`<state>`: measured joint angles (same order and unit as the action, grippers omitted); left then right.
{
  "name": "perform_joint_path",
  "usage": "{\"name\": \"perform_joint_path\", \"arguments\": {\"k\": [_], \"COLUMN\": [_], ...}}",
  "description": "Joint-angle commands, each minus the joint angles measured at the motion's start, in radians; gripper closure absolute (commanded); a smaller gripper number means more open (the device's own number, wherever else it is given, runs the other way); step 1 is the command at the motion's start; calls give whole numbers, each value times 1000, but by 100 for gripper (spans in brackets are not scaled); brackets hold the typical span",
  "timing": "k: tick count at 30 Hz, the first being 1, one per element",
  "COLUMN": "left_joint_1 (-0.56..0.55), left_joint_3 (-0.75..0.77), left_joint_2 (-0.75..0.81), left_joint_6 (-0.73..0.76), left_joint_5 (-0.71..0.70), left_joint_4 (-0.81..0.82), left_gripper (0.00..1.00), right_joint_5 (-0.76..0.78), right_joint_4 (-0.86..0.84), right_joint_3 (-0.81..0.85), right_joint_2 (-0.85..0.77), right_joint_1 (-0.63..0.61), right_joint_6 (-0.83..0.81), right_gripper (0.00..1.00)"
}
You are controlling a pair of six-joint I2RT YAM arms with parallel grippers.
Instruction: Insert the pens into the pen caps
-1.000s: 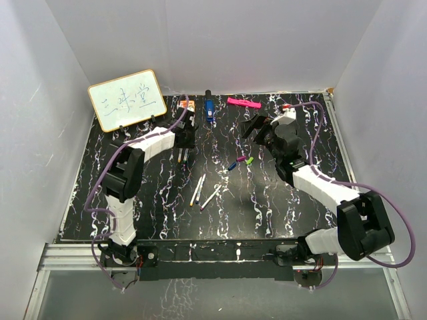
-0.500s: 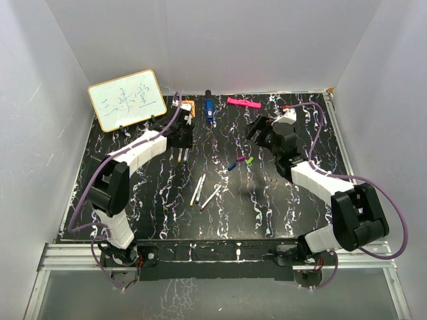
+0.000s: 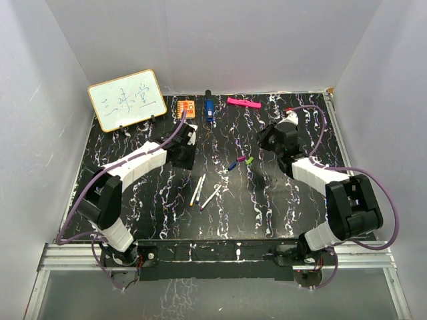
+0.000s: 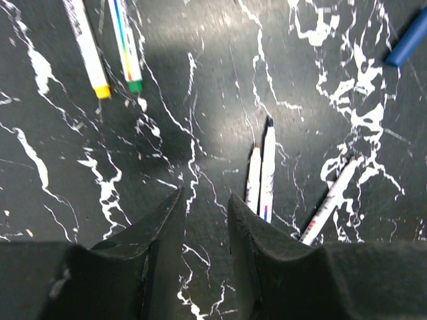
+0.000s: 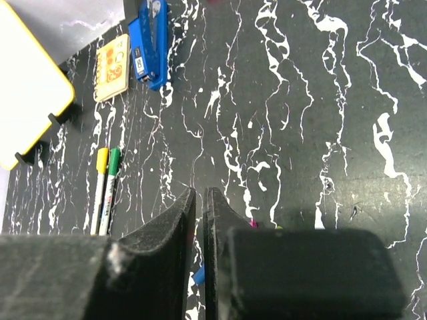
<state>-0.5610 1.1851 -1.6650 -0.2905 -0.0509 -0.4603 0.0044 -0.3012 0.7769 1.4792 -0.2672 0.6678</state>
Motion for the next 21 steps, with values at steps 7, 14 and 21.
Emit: {"name": "perform_joint_path", "arguments": {"k": [7, 14, 21], "left_joint_1": [-84, -109, -115], "left_joint_3": [-55, -82, -87], "left_joint_2": [37, 16, 4], "left_joint_6": [-29, -48, -52], "left_joint_5": [61, 40, -4], "left_joint_4": [-130, -134, -140], "left_gripper": [65, 65, 66], "right_joint_5": [7, 64, 63], "right_joint_4": [45, 99, 104], "right_joint_3": [55, 43, 42], "right_joint_2": [-8, -35, -28], "right_joint_1": [0, -1, -1], "right_joint_6": [-29, -59, -59], "right_gripper": [87, 83, 81]}}
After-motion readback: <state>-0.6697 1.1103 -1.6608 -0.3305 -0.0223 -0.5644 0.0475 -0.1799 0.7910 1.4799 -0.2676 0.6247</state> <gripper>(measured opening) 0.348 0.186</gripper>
